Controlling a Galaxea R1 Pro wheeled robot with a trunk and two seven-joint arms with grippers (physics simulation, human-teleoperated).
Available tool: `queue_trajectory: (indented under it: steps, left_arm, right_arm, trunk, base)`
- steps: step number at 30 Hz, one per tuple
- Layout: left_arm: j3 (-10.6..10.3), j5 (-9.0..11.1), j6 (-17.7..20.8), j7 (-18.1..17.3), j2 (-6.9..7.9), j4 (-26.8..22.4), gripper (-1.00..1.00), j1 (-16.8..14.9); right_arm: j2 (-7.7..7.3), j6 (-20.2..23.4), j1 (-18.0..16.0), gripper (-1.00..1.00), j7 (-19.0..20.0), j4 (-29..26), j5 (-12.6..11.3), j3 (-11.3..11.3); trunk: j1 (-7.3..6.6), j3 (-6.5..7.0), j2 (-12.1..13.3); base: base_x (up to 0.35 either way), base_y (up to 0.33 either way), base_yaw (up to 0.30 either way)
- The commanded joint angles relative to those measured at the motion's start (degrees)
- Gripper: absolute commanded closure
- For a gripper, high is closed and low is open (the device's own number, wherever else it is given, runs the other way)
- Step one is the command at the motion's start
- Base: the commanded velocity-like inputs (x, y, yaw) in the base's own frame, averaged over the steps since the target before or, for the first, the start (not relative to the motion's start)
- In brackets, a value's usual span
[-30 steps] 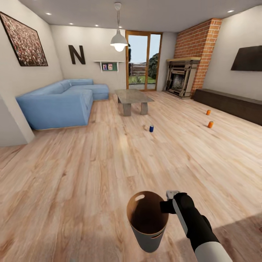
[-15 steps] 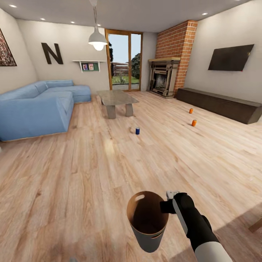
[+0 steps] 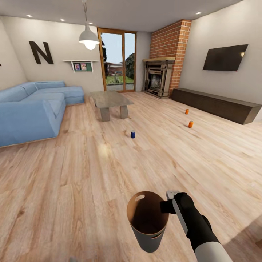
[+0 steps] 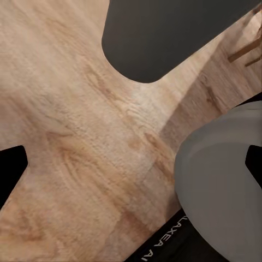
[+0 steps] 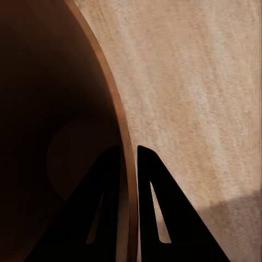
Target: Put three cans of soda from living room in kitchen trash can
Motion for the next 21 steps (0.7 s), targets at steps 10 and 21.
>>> queue_trajectory:
  steps: [10,21]
  left_arm:
    - [0.00,0.00,0.00,0.00,0.00,0.00,-1.00,0.00]
    - [0.00,0.00,0.00,0.00,0.00,0.00,-1.00,0.00]
  right_arm:
    - [0.01,0.00,-0.02,1.00,0.29,0.01,-1.20,0.00]
    - [0.01,0.00,-0.02,1.00,0.29,-0.01,-1.20,0.00]
  trunk:
    - [0.00,0.01,0.00]
    - [0.00,0.01,0.00]
  base:
    - [0.345,0.000,-0.162]
    - [0.346,0.000,-0.163]
